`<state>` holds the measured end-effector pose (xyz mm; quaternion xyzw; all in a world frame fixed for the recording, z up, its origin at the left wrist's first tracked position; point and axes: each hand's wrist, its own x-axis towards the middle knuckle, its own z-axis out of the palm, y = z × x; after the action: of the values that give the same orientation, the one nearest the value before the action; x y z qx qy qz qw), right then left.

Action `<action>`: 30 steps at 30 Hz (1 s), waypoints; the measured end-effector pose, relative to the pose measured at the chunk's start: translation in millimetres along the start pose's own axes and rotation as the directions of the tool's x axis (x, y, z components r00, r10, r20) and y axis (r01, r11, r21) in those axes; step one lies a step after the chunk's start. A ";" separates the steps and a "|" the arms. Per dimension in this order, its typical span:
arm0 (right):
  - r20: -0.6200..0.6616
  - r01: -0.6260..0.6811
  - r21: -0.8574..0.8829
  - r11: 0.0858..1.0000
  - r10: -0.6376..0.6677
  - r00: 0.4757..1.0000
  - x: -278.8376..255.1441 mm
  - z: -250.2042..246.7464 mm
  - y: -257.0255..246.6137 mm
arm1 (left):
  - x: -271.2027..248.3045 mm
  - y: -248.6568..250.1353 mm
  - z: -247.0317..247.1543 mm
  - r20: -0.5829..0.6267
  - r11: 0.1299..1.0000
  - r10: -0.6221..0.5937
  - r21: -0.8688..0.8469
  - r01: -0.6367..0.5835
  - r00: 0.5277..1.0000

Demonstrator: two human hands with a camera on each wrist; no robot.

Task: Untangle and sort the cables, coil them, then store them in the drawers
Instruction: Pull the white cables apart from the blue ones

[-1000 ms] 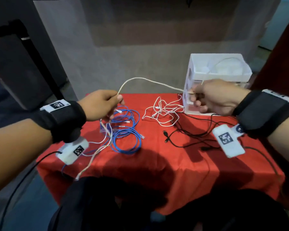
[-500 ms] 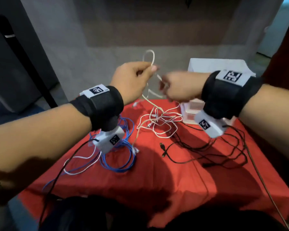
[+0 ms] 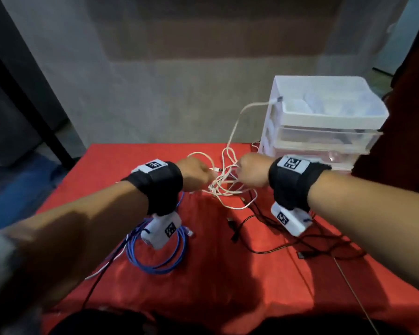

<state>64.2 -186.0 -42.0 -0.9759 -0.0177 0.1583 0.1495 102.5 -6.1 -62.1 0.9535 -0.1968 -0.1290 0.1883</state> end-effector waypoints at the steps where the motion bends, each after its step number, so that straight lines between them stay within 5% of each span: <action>1: 0.033 -0.020 0.033 0.999 0.019 0.999 4.4 10.6 7.6 | -2.9 -1.2 4.1 0.078 0.998 -0.043 -0.034 0.045 0.996; 6: -0.085 -0.055 0.145 0.988 0.068 0.994 7.5 12.6 17.5 | -1.1 -8.3 -8.1 -0.064 0.972 -0.089 -0.226 0.073 0.994; 11: -0.281 0.037 0.200 0.979 0.021 0.960 -13.5 5.8 13.6 | -16.9 -9.8 -38.2 -0.080 0.849 -0.098 -0.526 0.041 0.992; 15: -0.367 0.141 0.236 0.962 -0.046 0.929 -46.0 13.9 4.4 | -49.0 -24.6 -45.1 -0.149 0.740 -0.221 -0.670 0.066 0.964; 19: -0.361 0.230 0.288 0.930 -0.118 0.925 -79.3 31.9 -7.2 | -90.6 -72.1 -40.3 -0.256 0.960 -0.198 -0.244 0.135 0.946; 23: -0.303 0.259 0.335 0.906 -0.157 0.940 -96.6 55.2 -15.4 | -132.7 -114.5 -30.6 -0.348 0.974 -0.224 -0.106 0.200 0.910; 26: -0.245 0.272 0.400 0.875 -0.184 0.952 -99.7 73.3 -21.4 | -162.2 -140.3 -8.2 -0.210 0.956 -0.291 -0.034 0.290 0.934; 30: -0.202 0.328 0.409 0.851 -0.266 0.943 -105.5 90.8 -39.9 | -188.3 -150.6 23.8 -0.292 0.982 -0.146 0.073 0.174 0.945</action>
<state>-64.0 -130.6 -80.3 -0.9111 -0.1221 0.0653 0.3881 -23.3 194.6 -112.8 0.9830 -0.0956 0.0046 0.1567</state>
